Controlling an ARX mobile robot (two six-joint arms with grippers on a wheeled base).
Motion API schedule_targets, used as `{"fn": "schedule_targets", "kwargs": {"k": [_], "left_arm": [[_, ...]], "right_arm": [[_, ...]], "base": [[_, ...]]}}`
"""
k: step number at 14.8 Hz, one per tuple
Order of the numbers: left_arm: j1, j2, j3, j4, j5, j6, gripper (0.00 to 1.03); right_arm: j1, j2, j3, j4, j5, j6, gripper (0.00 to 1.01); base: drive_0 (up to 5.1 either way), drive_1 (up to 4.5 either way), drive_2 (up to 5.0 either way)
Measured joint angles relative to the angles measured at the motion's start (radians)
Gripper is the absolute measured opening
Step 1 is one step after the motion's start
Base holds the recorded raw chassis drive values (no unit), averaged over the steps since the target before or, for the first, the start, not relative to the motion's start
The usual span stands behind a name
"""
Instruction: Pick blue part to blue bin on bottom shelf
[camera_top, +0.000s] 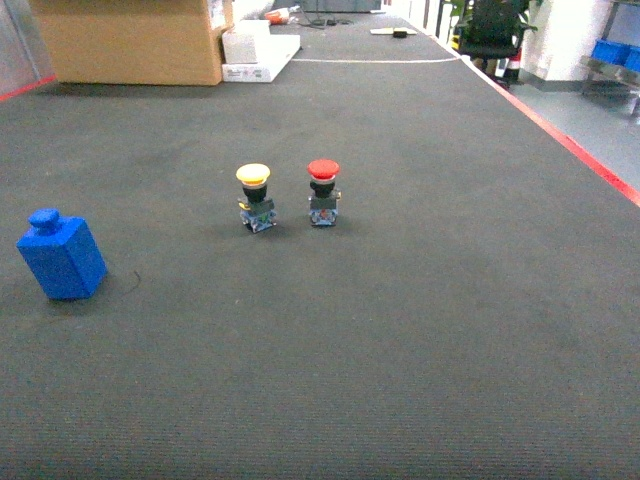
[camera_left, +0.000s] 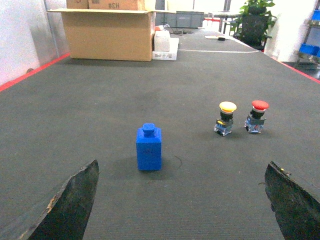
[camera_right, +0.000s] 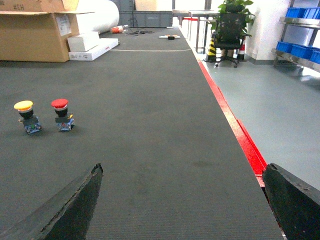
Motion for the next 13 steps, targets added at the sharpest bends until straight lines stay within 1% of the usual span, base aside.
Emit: {"fn": "schedule_targets", "kwargs": {"k": [13], "left_arm": [[0.0, 0.0, 0.0, -0.008, -0.002, -0.001, 0.98]], "right_arm": [[0.0, 0.0, 0.0, -0.006, 0.0, 0.0, 0.98]], "base": [[0.0, 0.0, 0.0]]}}
